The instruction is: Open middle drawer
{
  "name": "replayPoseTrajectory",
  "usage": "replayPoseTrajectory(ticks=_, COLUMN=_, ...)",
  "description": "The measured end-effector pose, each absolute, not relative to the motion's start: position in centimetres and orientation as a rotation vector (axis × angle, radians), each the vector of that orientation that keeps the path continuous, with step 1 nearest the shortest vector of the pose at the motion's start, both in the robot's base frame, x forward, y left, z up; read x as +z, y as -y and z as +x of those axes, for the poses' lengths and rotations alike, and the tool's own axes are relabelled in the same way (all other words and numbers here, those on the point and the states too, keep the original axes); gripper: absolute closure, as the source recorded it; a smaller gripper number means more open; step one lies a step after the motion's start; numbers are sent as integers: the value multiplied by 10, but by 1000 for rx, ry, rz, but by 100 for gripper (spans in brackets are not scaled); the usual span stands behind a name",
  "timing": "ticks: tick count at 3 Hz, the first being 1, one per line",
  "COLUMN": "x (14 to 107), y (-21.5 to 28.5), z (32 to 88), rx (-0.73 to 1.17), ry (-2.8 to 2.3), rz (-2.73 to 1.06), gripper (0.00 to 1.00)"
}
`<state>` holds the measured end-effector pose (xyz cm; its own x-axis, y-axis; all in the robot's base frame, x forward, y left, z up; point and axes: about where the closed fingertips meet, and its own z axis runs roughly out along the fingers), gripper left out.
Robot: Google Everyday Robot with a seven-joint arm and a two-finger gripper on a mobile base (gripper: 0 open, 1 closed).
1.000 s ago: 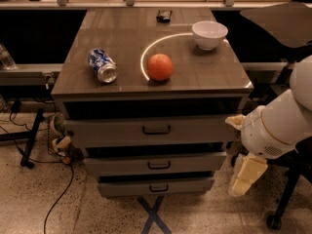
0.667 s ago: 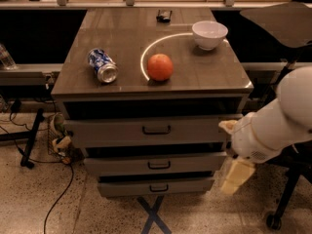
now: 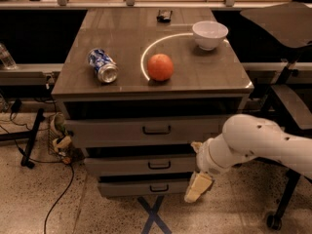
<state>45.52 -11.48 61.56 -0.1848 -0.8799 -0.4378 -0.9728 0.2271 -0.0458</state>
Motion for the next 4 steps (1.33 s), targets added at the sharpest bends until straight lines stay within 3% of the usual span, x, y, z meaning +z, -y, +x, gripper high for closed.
replayPoseTrajectory(ticks=1, x=533, y=106, z=468, rx=395, ry=-2112, rz=-1681, gripper=0)
replayPoseTrajectory(ticks=4, x=505, y=99, z=492, rx=274, ry=-2036, rz=-1677, gripper=0)
